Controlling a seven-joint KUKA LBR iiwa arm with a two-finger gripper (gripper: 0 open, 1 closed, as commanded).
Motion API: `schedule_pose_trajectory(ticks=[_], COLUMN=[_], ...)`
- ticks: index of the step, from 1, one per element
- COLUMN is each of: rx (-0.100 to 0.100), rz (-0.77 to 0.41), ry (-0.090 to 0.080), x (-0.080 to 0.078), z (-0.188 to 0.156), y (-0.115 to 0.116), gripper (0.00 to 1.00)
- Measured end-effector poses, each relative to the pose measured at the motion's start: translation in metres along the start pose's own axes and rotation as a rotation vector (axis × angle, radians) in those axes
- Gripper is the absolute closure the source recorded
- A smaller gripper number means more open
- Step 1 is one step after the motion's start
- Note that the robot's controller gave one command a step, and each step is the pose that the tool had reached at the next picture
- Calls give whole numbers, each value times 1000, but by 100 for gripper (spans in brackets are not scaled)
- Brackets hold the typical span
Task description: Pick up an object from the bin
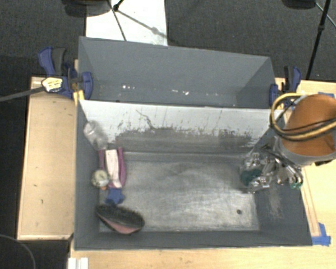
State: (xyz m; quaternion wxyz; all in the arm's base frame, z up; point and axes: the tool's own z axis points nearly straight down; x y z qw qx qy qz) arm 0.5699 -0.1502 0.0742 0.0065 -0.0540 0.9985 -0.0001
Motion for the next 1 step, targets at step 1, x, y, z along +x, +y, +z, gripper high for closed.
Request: schedule_pose_trajectory(ticks=[1], rx=[1], rz=[-271], ry=[3], x=[4], z=[-167], y=[33], gripper=[100])
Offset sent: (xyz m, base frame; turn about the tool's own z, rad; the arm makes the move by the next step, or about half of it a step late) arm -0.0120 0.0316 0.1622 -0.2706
